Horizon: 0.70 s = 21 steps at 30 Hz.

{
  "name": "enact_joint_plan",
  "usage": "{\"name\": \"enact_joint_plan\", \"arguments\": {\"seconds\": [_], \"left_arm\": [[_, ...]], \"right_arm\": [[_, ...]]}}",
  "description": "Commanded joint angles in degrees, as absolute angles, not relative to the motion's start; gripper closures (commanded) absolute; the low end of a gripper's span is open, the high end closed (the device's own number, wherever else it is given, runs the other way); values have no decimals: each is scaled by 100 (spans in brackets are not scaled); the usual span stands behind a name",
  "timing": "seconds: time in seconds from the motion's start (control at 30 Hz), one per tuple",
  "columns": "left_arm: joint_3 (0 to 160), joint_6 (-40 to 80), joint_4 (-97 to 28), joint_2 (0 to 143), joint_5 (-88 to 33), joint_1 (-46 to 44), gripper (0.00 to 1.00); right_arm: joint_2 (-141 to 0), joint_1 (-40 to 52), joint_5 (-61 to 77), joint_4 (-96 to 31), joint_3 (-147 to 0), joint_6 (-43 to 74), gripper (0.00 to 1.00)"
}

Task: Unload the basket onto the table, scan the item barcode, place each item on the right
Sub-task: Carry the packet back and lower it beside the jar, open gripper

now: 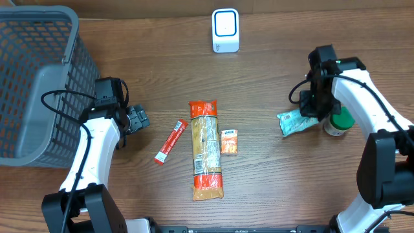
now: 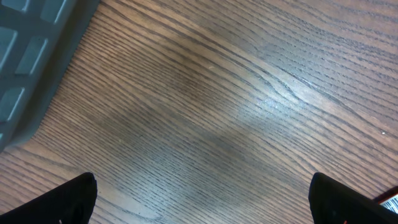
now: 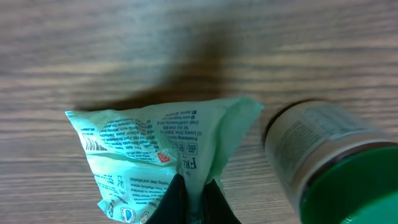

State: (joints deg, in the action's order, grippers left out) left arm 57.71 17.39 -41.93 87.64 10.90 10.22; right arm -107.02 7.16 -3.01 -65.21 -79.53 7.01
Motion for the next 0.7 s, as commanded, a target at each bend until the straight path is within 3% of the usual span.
{"name": "enact_joint_plan", "arguments": {"seconds": [0.0,0.1,0.2,0.27,0.5,0.67], "left_arm": [[5876,1688,-4171,8742,1048,1007,0],[5876,1688,-4174,8742,1048,1007,0],[5876,1688,-4171,8742,1048,1007,0],[5876,1688,-4171,8742,1048,1007,0],[5876,1688,-4171,8742,1048,1007,0],[5876,1688,-4171,8742,1048,1007,0]], "right_arm": [[-10659,720,-244,-6451,-7913,729,88],[-10659,720,-244,-6451,-7913,729,79],[-10659,720,-242,-6455,-7918,731,36],[-10659,720,-242,-6460,-7940,733,26],[-10643,722,-242,-7223,-8772,882,10],[-10639,722,-235,-7937,-9574,884,9]]}}
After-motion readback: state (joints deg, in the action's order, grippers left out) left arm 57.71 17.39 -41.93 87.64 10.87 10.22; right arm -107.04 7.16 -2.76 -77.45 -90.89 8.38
